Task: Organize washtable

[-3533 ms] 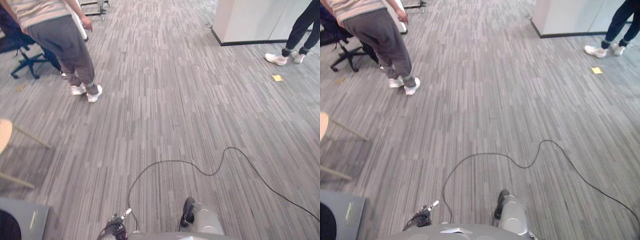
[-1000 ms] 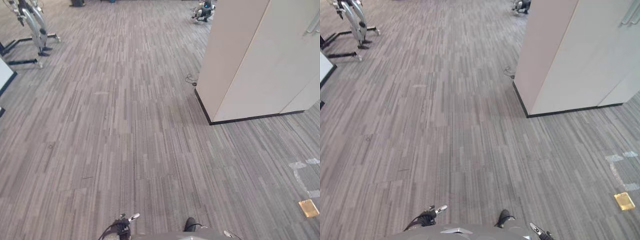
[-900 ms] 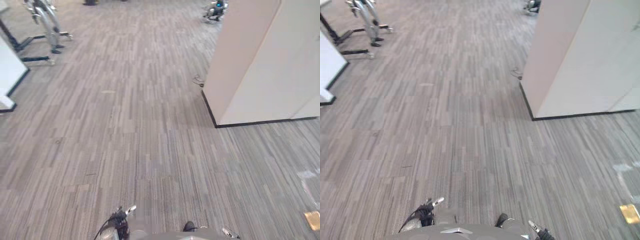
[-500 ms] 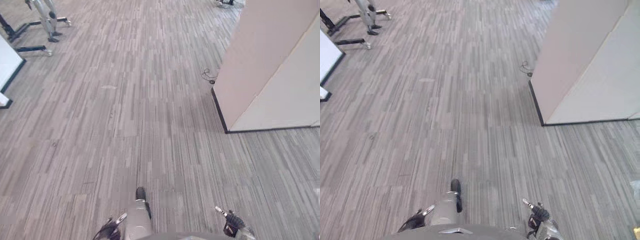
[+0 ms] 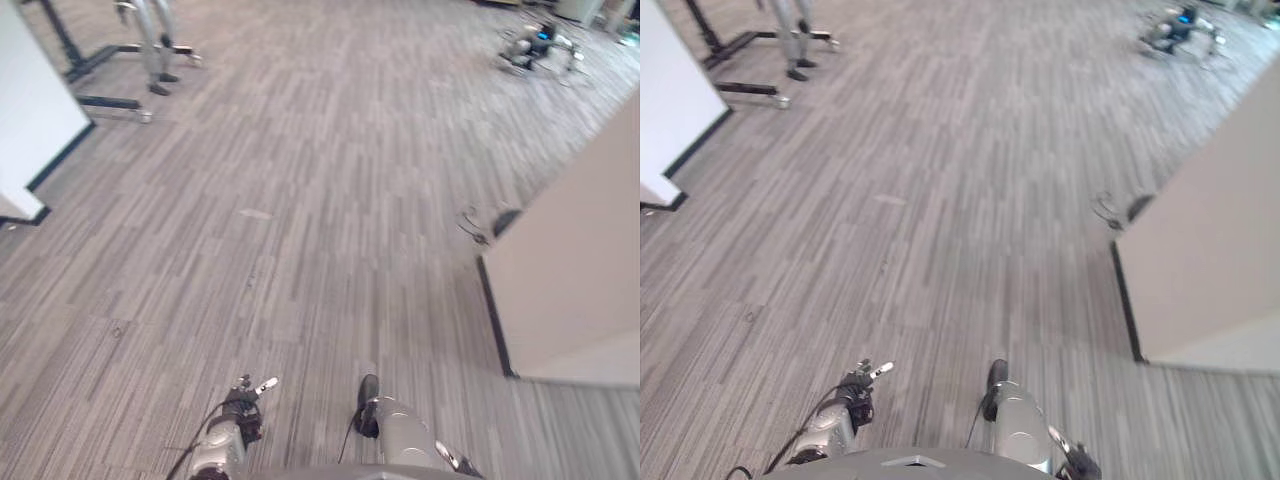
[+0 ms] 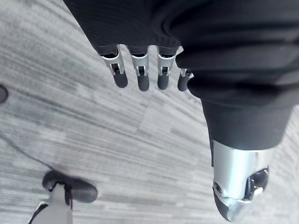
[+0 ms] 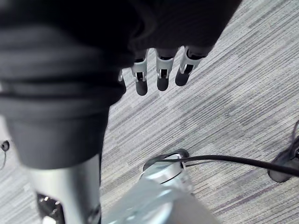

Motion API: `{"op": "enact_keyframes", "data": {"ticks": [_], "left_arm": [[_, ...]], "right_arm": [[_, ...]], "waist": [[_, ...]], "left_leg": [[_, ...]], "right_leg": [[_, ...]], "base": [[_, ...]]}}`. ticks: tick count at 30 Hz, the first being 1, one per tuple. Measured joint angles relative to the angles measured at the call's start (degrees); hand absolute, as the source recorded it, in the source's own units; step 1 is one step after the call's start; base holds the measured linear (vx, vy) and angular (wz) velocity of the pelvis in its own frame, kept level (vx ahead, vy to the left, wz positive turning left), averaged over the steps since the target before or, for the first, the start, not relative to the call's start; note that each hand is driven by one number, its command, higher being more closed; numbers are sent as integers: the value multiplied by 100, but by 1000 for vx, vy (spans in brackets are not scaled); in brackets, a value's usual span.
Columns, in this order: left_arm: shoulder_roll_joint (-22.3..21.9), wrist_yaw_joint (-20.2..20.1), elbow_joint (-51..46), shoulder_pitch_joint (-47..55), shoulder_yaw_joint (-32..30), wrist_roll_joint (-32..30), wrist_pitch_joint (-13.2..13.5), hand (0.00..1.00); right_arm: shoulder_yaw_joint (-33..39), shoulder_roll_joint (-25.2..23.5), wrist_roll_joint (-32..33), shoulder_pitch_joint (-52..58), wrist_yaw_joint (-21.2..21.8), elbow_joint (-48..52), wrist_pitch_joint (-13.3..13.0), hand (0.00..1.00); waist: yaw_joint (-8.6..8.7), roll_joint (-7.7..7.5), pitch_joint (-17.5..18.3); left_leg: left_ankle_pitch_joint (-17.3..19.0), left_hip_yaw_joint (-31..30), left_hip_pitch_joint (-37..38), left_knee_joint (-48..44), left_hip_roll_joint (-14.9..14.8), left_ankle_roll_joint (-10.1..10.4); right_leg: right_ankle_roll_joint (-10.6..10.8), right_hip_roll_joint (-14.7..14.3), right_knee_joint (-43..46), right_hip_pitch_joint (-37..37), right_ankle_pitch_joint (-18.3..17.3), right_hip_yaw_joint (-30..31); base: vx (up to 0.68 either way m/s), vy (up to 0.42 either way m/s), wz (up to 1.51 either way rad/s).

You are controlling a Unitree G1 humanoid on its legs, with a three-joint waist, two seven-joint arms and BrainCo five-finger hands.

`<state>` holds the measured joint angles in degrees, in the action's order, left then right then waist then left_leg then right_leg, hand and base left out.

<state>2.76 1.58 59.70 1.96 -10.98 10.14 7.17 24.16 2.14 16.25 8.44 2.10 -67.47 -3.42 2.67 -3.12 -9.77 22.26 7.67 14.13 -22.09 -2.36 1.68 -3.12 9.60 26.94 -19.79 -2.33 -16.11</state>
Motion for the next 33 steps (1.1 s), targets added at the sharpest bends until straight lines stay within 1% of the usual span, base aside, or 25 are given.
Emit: {"op": "enact_keyframes", "data": {"ticks": [1,2,3,4,5,7,9,11,12,14,15,16,17,18,19,20,22,24,25,26,28,30,31,32,33], "left_arm": [[-92,8,-178,60,-324,-24,-17,0],[-182,13,-199,207,-503,-15,-17,0],[-199,9,-193,285,-509,-3,-17,0],[-173,-3,-115,345,-520,-2,-28,0],[-195,-4,-7,359,-505,9,-39,0],[-161,-53,-38,339,-595,125,46,0],[54,-51,-2,313,-683,122,33,0],[35,8,103,345,-902,124,28,0],[92,30,198,423,-929,121,2,0],[190,31,396,513,-903,115,-55,0],[265,49,611,515,-812,78,-77,0],[312,56,673,515,-792,70,-80,0],[433,49,722,481,-572,63,-84,0],[527,52,713,504,-346,60,-90,0],[577,44,715,517,-191,45,-110,0],[596,27,710,495,1,6,-114,0],[611,8,707,448,157,-40,-119,0],[625,-2,711,318,213,-47,-135,0],[565,-9,702,144,273,-52,-140,0],[488,-10,662,1,282,-53,-140,0],[269,-39,474,-49,262,-116,-131,0],[8,-60,246,40,63,-231,-125,0],[-35,-79,248,105,-43,-262,-108,0],[-17,-89,232,62,-195,-264,-97,0],[-161,-94,190,69,-358,-257,-87,0]], "right_arm": [[3,73,0,22,14,72,-11,0],[-128,233,0,69,2,226,0,0],[-155,301,6,78,9,303,-23,0],[-155,325,23,-41,0,404,-57,0],[-139,335,45,-116,3,380,-91,0],[-160,304,66,-290,-22,278,-115,0],[-179,204,68,-686,-66,160,-137,0],[-211,187,66,-800,-112,151,-187,0],[-294,188,66,-829,-119,75,-246,0],[-376,187,65,-713,-156,-95,-239,0],[-380,142,63,-661,-154,-216,-237,0],[-375,105,61,-662,-149,-250,-222,0],[-343,44,57,-608,-147,-276,-179,0],[-210,35,60,-572,-144,-272,-149,0],[-191,40,56,-607,-126,-267,-141,0],[-183,49,45,-622,-83,-266,-137,0],[-190,51,47,-642,-34,-207,-153,0],[-169,93,48,-643,20,-166,-148,0],[-109,140,37,-640,15,-152,-121,0],[-49,129,34,-586,11,-151,-120,0],[55,102,4,-420,5,-78,-75,0],[6,96,3,-253,-1,68,-20,0],[8,98,7,-211,3,78,-11,0],[9,78,3,-197,9,75,-7,0],[26,160,9,-151,16,236,-12,0]], "waist": [[-18,138,73],[-175,415,140],[-208,566,156],[-193,659,130],[-170,613,118],[-267,493,122],[-322,344,52],[-358,327,93],[-430,259,133],[-432,67,310],[-452,-80,397],[-457,-142,401],[-441,-248,321],[-367,-243,288],[-299,-232,280],[-330,-206,265],[-310,-130,232],[-238,-86,204],[-195,-23,159],[-178,11,129],[-148,58,101],[-129,139,129],[-140,159,157],[-137,114,168],[-131,406,189]], "left_leg": [[-384,114,-815,-2066,-439,21],[-1286,144,-1473,-3610,-1014,123],[-1274,162,-1735,-4127,-1236,159],[-1116,190,-2212,-4564,-1446,78],[-998,286,-2505,-4475,-1460,53],[-779,554,-2992,-3629,-1473,53],[-845,584,-3154,-1246,-1522,186],[-1278,212,-3112,522,-1512,260],[-1624,139,-3121,492,-1458,502],[-1718,96,-3262,-278,-1081,447],[-1473,125,-3280,-655,-845,316],[-1354,162,-3218,-720,-722,251],[-1186,263,-2890,-677,-503,68],[-1065,333,-2464,-473,-320,-75],[-1021,348,-2117,-279,-248,-148],[-1011,470,-1524,225,-180,-166],[-1015,592,-908,788,-123,-171],[-1009,694,-444,1205,-56,-181],[-1002,703,-244,1451,-45,-192],[-994,713,-140,1588,-32,-193],[-855,735,177,1824,5,-77],[-405,738,500,1679,-106,78],[-266,734,486,1192,-184,78],[-208,741,-36,-317,-430,5],[-589,542,-692,-2063,-999,95]], "right_leg": [[0,-136,185,231,-271,-102],[-60,-480,38,547,-500,-71],[-109,-640,-58,716,-571,-53],[-104,-753,-247,1091,-708,-41],[-15,-752,-441,1390,-681,-27],[88,-724,-982,1924,-692,32],[351,-647,-1371,2412,-787,188],[679,-521,-1314,2517,-1068,332],[851,-321,-1176,2606,-1344,458],[1111,92,-959,2826,-1607,505],[1082,438,-141,2573,-1580,495],[915,633,454,2335,-1419,487],[287,1049,1636,1908,-710,413],[225,1317,2532,1616,-287,456],[354,1282,2990,1438,-426,457],[364,1129,3209,1190,-677,371],[361,806,2887,931,-1005,104],[364,477,1802,614,-1113,-391],[479,227,321,482,-893,-836],[484,133,-561,471,-565,-1025],[453,79,-1635,419,-43,-1082],[276,48,-1184,360,-16,-915],[124,66,-857,348,84,-836],[-22,65,-644,460,199,-819],[-97,-222,-666,773,29,-951]], "base": [[447,-220,-16],[540,-205,-36],[609,-124,-57],[595,-141,-26],[627,-145,-9],[393,-114,-7],[-61,-137,-36],[35,-30,-49],[395,167,-46],[661,278,-15],[641,261,6],[679,300,24],[587,282,33],[543,250,35],[377,131,3],[226,24,-16],[54,-37,-33],[-146,-30,-12],[-222,48,22],[-197,78,32],[76,9,33],[376,-169,17],[400,-282,13],[407,-359,16],[335,-334,-2]]}}
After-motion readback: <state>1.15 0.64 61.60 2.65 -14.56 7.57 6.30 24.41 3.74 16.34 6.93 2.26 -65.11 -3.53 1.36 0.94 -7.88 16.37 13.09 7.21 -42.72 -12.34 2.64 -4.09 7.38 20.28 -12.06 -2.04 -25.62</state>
